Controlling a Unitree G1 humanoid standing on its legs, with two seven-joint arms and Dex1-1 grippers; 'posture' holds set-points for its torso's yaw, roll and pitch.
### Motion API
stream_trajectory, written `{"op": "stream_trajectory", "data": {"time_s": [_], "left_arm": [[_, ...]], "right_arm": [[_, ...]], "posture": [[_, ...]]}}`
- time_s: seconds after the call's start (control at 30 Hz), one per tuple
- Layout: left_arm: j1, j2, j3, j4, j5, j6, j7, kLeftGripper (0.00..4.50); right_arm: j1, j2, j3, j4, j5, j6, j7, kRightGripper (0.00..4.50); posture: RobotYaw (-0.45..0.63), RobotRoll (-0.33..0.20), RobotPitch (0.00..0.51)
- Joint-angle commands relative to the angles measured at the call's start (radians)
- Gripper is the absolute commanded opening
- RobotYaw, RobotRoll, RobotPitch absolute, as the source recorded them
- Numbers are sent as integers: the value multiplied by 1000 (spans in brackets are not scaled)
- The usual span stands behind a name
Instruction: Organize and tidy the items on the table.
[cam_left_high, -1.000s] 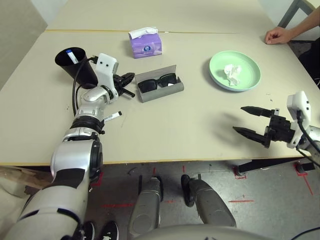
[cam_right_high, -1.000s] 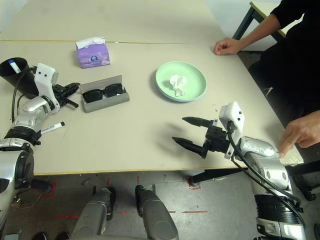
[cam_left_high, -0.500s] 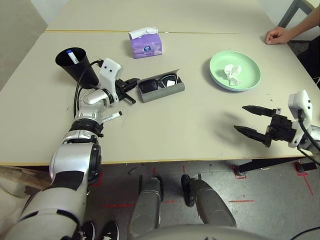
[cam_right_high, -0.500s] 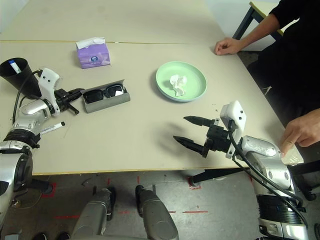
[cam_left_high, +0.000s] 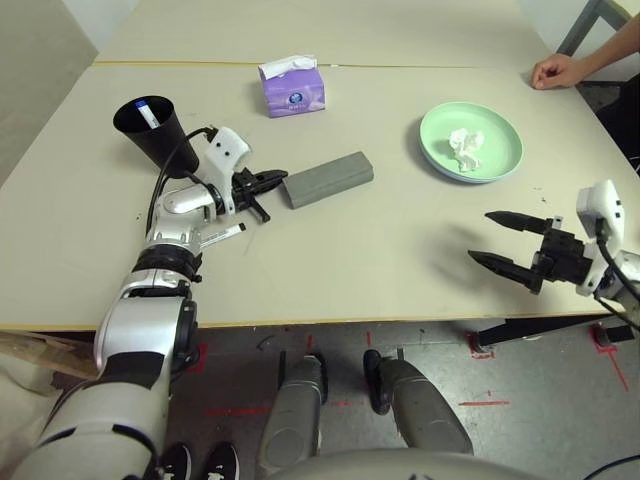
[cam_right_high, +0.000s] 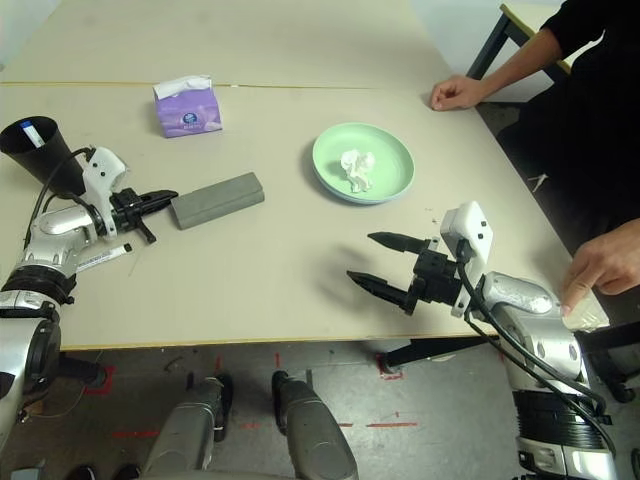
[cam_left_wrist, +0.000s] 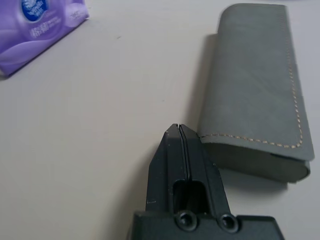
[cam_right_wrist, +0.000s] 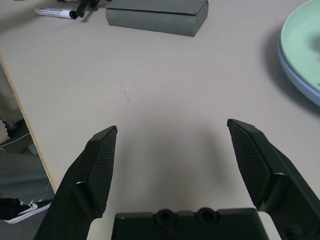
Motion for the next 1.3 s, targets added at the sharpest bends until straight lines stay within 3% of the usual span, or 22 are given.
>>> {"op": "stream_trajectory", "data": {"time_s": [0.03,0.53,0.93,1.17,1.3], "left_arm": [[31,-7,-36,-8,21,6,-38,21],[4,189,95,-36,-71,110,-17,21],[252,305,132,-475,-211,345,-145,21],[367,385,149,-605,-246,415,-188,21],[384,452,140,-622,-251,431,-243,1233]], "right_arm": [[17,1,5,-10,13,4,-2,4500],[-49,34,15,45,23,-14,-1,4500],[-106,59,28,96,16,-45,12,4500],[-125,65,51,108,25,-96,76,4500],[-151,65,73,107,35,-96,125,4500]], "posture": [[-166,0,233],[-117,0,231],[-76,0,228],[-59,0,220],[-47,0,223]]}}
